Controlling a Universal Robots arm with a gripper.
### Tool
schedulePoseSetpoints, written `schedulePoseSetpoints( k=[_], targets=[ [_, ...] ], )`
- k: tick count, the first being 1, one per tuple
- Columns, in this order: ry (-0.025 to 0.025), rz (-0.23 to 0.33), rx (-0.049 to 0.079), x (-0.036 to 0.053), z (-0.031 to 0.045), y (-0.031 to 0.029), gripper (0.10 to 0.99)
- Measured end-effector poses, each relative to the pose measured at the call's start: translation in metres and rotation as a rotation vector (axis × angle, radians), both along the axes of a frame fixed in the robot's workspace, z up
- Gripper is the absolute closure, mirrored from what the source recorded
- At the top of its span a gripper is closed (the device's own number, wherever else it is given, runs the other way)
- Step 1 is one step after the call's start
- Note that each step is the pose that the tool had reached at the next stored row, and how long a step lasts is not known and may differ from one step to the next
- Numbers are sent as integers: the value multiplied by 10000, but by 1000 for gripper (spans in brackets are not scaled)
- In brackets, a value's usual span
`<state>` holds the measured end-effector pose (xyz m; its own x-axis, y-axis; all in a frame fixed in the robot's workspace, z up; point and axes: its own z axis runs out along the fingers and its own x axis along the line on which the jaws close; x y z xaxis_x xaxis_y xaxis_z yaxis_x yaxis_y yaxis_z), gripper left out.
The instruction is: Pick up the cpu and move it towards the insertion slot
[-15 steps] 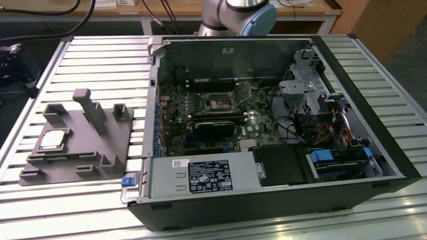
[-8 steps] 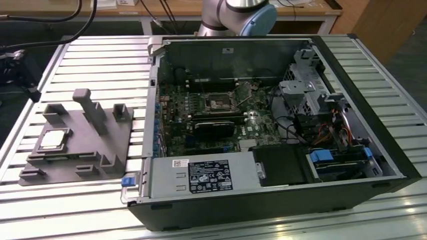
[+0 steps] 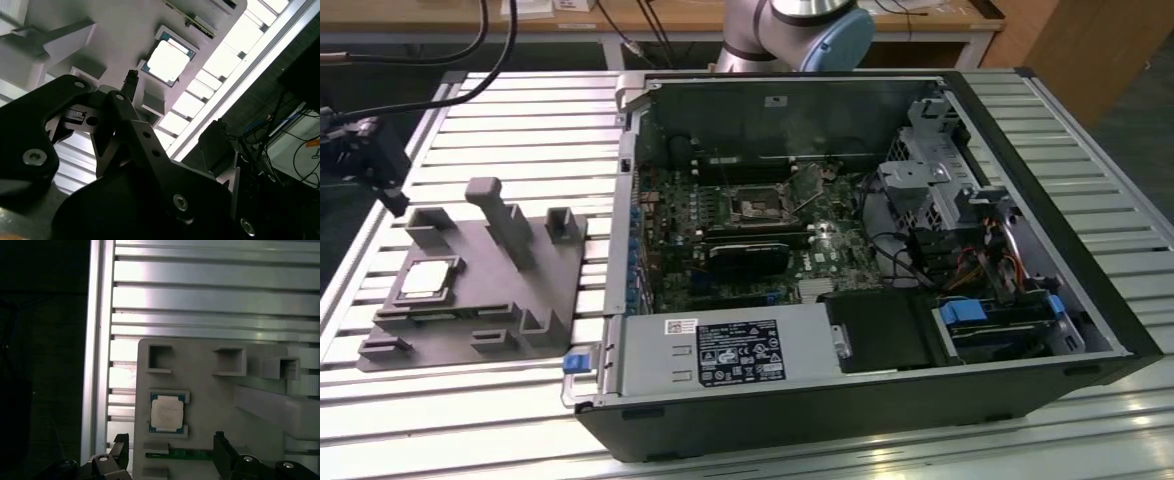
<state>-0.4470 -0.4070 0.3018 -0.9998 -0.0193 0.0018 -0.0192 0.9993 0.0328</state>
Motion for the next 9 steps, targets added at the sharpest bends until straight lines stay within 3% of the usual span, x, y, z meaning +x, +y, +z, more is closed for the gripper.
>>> schedulePoseSetpoints(
  k=[9],
  targets=[
    [0, 0, 0, -10, -122, -8, 322]
  ],
)
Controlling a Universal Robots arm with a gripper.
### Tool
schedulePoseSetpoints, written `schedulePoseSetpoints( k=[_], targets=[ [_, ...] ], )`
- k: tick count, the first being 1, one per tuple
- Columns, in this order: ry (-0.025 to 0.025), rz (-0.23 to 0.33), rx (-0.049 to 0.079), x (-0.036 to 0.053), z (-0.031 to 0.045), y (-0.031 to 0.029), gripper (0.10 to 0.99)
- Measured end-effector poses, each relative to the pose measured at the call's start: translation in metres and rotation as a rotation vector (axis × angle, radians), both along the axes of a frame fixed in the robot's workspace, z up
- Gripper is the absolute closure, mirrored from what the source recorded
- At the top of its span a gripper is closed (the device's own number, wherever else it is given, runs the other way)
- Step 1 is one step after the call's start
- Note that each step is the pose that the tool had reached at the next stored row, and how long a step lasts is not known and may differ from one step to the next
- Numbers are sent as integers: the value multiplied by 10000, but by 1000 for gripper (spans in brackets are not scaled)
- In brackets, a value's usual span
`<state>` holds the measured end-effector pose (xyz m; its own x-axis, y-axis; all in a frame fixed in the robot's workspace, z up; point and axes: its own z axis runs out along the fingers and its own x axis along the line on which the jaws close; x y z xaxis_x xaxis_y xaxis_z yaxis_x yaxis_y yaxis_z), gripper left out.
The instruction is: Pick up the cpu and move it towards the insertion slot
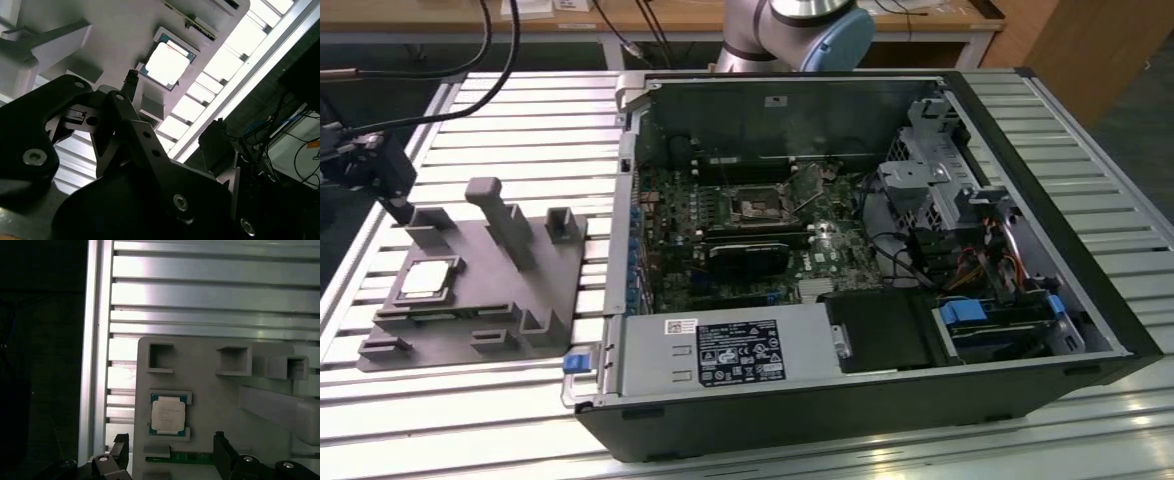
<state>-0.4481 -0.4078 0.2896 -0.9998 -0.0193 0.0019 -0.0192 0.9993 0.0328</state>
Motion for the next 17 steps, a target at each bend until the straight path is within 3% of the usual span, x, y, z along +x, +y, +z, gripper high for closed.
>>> schedulePoseSetpoints(
  k=[10, 17],
  targets=[
    [5, -1, -1, -2, -118, -3, 322],
    [11, -1, 0, -2, -242, -9, 322]
  ],
)
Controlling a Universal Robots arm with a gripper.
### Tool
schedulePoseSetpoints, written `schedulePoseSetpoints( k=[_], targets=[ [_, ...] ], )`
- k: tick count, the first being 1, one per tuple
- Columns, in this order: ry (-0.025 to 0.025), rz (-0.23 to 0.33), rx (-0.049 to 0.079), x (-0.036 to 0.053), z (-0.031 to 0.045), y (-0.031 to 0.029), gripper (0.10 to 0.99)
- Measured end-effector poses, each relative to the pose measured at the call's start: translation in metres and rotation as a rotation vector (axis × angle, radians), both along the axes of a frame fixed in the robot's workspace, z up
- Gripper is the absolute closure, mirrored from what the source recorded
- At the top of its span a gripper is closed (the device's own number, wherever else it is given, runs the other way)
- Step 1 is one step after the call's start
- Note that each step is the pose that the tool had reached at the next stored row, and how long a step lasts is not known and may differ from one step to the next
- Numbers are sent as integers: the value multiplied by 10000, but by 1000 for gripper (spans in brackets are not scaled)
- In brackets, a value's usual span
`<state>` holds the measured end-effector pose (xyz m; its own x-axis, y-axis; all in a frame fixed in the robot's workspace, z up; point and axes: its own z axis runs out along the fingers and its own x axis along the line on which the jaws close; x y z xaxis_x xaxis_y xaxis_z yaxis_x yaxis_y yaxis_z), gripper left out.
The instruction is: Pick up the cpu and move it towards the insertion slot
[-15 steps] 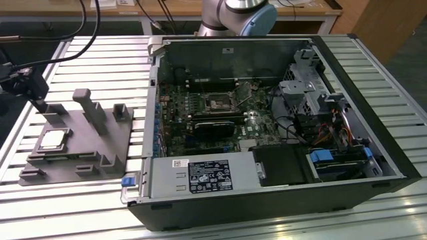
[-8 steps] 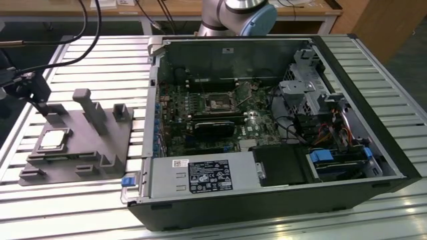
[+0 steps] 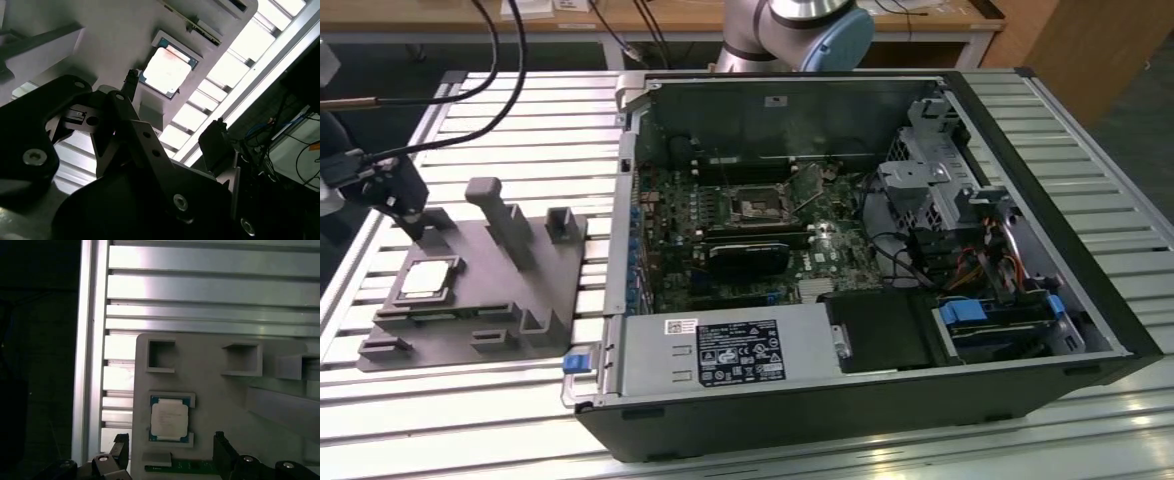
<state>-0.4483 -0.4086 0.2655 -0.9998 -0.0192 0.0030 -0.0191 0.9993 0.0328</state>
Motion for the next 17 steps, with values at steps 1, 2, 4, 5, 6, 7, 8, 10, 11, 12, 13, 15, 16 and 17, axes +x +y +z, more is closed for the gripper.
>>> schedulePoseSetpoints(
  k=[1, 2, 4, 5, 6, 7, 8, 10, 11, 12, 13, 15, 16, 17],
  targets=[
    [0, 0, 0, 0, -19, -1, 322],
    [1, 0, 0, 0, -37, -2, 322],
    [1, 1, 0, 0, -74, -4, 322],
    [3, 0, -1, 0, -91, -5, 322],
    [2, 1, 0, 0, -109, -7, 322],
    [2, 2, 0, 0, -127, -9, 322],
    [1, 4, 0, 0, -146, -12, 322],
    [4, 21, -1, 0, -182, -16, 322],
    [4, 41, -1, -1, -201, -18, 322],
    [4, 73, 0, -1, -219, -21, 322],
    [4, 108, 0, -1, -237, -24, 322],
    [3, 180, 0, -1, -274, -31, 322],
    [3, 200, 0, -2, -290, -32, 322],
    [4, 206, 0, -2, -307, -32, 322]
  ],
)
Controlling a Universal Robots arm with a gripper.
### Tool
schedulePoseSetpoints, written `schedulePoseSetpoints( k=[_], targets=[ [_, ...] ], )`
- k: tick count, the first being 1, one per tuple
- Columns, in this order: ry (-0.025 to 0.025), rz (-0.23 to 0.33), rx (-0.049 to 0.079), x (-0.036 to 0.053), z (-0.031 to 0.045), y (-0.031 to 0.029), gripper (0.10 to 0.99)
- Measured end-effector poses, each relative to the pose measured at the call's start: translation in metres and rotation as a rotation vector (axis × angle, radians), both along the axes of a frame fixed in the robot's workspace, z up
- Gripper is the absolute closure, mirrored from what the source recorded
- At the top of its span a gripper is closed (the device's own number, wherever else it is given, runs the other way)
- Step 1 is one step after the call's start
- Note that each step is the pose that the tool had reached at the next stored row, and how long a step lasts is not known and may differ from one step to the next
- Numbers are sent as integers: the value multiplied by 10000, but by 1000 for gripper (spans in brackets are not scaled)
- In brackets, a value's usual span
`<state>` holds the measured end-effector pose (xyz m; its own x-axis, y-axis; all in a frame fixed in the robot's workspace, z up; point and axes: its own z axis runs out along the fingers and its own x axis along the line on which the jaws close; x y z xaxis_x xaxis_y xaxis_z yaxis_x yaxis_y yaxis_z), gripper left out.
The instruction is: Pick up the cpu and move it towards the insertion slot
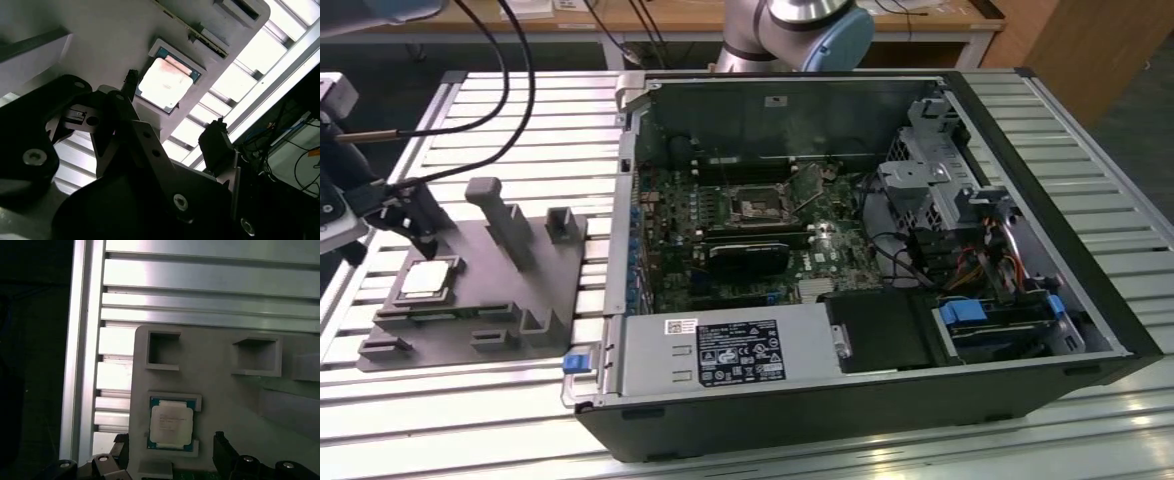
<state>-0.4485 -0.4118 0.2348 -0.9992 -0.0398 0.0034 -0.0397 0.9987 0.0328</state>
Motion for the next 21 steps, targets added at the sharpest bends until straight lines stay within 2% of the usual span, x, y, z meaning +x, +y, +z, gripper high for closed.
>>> schedulePoseSetpoints(
  k=[21],
  targets=[
    [0, 25, 2, 1, -354, -14, 322]
  ],
)
